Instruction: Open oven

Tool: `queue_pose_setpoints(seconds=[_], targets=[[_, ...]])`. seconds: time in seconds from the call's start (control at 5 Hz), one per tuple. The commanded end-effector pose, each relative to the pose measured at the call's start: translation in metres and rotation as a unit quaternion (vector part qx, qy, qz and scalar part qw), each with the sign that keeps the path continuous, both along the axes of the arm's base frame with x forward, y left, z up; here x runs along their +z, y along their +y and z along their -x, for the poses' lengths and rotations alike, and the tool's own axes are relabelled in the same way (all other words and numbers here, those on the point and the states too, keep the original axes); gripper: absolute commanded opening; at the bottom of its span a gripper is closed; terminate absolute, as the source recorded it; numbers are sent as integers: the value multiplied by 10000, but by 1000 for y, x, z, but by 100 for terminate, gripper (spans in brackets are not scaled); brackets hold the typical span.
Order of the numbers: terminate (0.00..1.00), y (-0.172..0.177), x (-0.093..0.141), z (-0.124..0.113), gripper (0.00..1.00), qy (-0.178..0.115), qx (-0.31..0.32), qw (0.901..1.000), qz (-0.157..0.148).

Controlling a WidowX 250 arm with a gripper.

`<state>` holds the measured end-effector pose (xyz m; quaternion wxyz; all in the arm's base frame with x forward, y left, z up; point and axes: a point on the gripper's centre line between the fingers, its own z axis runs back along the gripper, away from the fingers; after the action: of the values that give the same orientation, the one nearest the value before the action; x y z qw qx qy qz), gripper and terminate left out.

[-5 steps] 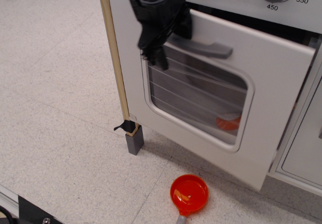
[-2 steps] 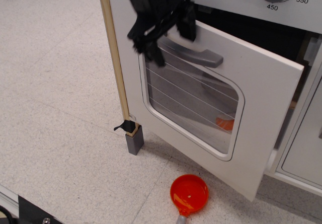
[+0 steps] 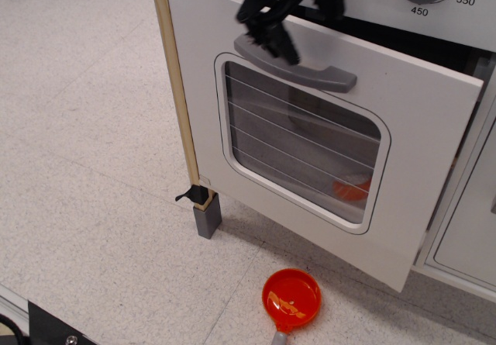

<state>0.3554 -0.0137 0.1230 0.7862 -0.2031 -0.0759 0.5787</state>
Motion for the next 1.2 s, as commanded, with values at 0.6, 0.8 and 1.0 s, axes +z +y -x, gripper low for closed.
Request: queue_pose_setpoints(seconds=[0.6, 0.8, 1.0], targets=[[0, -2, -12, 18, 100, 165, 154, 9996, -142], [0, 13, -10, 29, 100, 290, -163, 9990, -299], [0, 33, -13, 41, 100, 360, -855, 9930, -727]])
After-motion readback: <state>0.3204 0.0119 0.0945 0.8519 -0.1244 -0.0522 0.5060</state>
